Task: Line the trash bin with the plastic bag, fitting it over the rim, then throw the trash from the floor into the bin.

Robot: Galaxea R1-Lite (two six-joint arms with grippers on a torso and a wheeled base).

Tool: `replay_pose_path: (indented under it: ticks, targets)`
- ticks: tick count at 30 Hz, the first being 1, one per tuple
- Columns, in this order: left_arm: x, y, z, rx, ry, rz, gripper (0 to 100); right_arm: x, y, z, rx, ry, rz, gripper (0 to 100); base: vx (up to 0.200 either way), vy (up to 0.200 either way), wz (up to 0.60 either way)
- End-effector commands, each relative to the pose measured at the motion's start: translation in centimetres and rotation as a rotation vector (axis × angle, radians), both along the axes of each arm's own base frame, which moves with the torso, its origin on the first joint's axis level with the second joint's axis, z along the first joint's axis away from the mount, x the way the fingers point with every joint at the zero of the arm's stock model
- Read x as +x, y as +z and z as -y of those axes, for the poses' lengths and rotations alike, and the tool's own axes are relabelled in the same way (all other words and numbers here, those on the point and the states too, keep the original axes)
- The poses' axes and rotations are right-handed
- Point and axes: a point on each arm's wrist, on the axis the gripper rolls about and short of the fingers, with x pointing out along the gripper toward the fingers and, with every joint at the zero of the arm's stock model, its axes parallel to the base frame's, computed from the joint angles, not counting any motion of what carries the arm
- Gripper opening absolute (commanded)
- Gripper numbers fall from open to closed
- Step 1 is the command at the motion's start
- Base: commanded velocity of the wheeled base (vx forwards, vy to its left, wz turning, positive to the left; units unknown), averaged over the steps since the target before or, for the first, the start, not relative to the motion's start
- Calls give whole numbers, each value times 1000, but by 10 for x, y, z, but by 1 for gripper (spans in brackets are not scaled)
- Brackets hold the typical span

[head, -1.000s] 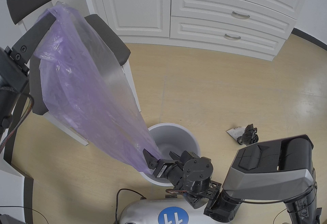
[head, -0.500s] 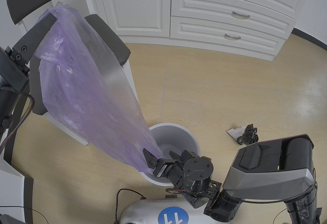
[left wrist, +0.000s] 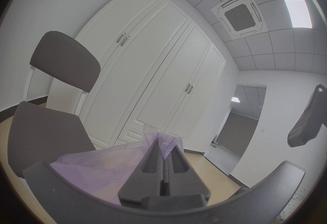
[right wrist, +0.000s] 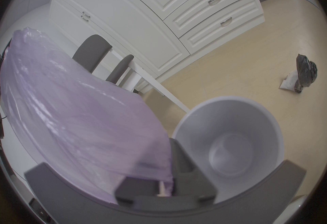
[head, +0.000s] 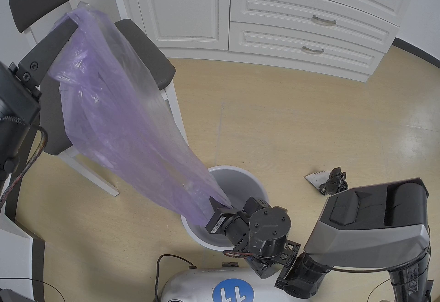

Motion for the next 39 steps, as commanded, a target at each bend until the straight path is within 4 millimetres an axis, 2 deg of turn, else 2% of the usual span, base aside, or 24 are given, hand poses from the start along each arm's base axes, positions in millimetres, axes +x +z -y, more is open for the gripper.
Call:
replay_pose_path:
  ticks: [1,17,20,23,29,33,39]
  targets:
    - [2,-2,1,3,-2,-9,0,-1,20,4,34,-3,41,0,0,0,0]
    - [22,-20,11,56,20,-95,0,20,52,30,-2,-94,143,0,0,0,0]
    - [29,-25,13,72,34,-116,0,26,68,41,11,-129,179,0,0,0,0]
    - [31,-28,14,79,35,-126,0,27,74,45,15,-139,192,0,0,0,0]
    - [44,-45,26,128,34,-184,0,42,104,71,17,-224,276,0,0,0,0]
    - [50,-53,31,151,30,-212,0,42,123,83,18,-250,323,0,0,0,0]
    - [59,-67,40,191,26,-259,0,37,144,99,-73,-309,404,0,0,0,0]
